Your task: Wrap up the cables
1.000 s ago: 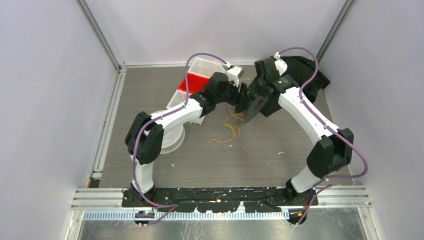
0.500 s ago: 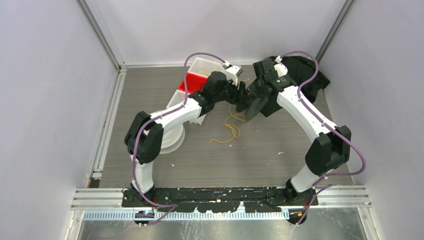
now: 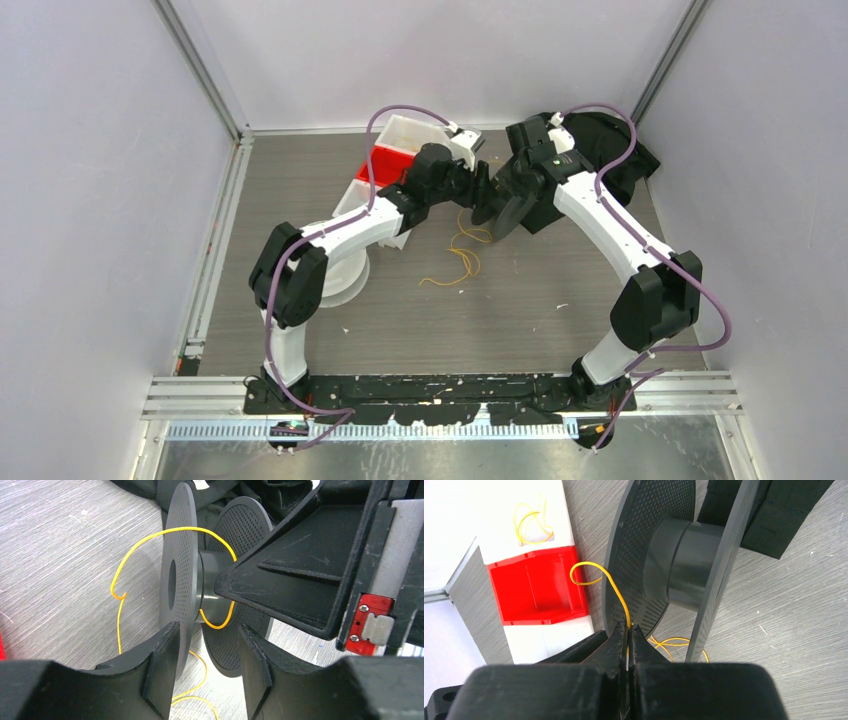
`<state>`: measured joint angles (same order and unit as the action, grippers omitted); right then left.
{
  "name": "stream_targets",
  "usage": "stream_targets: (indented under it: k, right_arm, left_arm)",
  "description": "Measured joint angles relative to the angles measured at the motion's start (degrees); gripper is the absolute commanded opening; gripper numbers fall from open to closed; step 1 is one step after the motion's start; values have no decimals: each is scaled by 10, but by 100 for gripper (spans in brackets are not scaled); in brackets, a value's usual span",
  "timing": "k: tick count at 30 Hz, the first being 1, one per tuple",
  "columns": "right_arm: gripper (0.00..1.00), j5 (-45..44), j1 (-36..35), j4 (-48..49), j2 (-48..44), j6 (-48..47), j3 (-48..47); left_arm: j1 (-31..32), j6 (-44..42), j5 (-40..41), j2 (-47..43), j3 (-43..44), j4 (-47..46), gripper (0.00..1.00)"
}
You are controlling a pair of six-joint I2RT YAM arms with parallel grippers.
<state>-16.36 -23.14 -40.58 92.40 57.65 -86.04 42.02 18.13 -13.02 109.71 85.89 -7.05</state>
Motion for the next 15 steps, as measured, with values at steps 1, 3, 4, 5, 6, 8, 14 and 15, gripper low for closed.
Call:
stream_targets:
  k: [1, 3, 4, 5, 6, 8, 14, 15]
  right_arm:
    - [1, 0, 0, 0, 0, 0, 0]
    - [0, 2, 0, 0, 0, 0, 0]
    - [1, 2, 0, 0, 0, 1, 0]
    - [1, 2, 0, 0, 0, 1, 0]
    - [1, 3, 0, 0, 0, 2, 0]
    - [1, 5, 0, 0, 0, 3, 0]
    - [0, 13, 0, 1, 3, 7, 0]
    - [0, 15, 0, 2, 5, 8, 0]
  left_arm:
    - [0, 0, 0, 0, 0, 0, 48]
    - [1, 0, 0, 2, 0, 0, 46]
    - [1, 0, 0, 3, 0, 0, 46]
    - [1, 0, 0, 5, 0, 0, 46]
    - [1, 0, 0, 7, 0, 0, 45]
    - [2, 0, 0, 10, 0, 0, 43]
    - [3, -1, 4, 14, 0, 0, 34]
    - [3, -1, 5, 14, 0, 0, 32]
